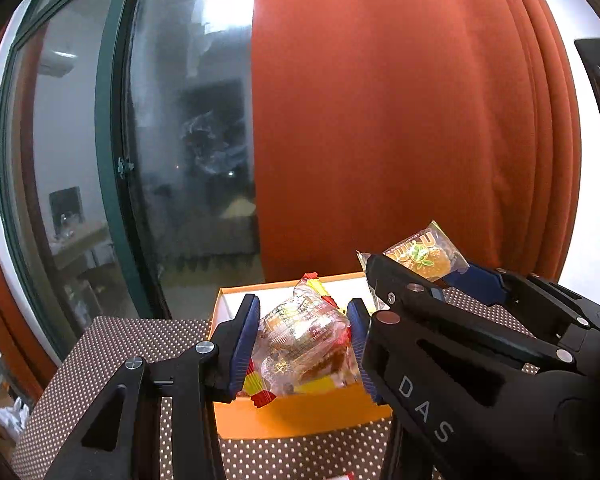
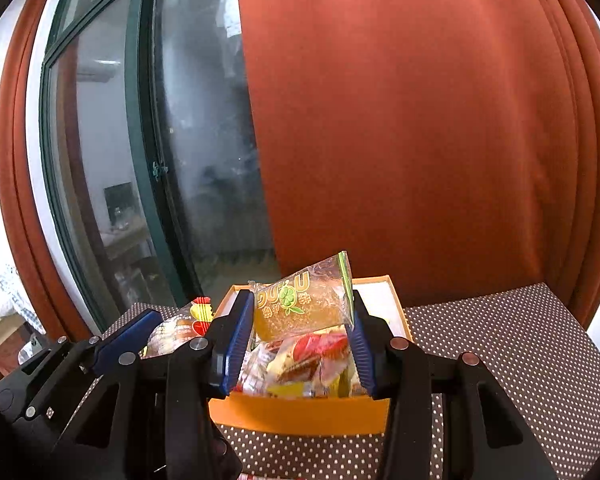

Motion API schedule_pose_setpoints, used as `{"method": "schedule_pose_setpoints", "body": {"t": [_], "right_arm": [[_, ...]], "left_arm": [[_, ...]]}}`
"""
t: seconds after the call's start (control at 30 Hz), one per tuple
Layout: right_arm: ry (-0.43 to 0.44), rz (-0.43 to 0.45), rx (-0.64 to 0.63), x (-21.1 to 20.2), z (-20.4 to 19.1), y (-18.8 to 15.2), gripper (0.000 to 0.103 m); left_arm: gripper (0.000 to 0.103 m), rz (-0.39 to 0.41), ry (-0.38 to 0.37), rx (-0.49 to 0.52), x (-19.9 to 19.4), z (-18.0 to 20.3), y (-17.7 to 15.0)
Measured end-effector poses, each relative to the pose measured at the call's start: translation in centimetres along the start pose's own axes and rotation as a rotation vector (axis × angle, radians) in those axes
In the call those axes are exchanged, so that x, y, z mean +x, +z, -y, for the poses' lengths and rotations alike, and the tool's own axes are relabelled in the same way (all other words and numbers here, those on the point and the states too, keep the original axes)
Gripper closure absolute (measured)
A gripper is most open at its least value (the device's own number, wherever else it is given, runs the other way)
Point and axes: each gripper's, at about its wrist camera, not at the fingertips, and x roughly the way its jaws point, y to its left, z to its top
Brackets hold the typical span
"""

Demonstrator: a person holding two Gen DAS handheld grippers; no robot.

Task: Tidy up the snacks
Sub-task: 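Lift both held packets and carry them over the orange box, then lower both packets into the orange box and open both tools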

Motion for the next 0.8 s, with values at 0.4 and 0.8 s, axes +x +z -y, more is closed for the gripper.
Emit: {"method": "schedule_pose_setpoints", "body": {"t": [0.4,0.8], "right_arm": [[-0.026,-0.022,0.036,6.9,2.1,-0.1,0.054],[-0.081,-0.149,0.093,14.1,6.4,-1.4,0.054]], "left_arm": [[0.057,-0.044,-0.007,-0.018,7.8,-1.4,0.3],[0.055,-0.156,0.022,-0.055,16.8,-0.2,-1.0]]}}
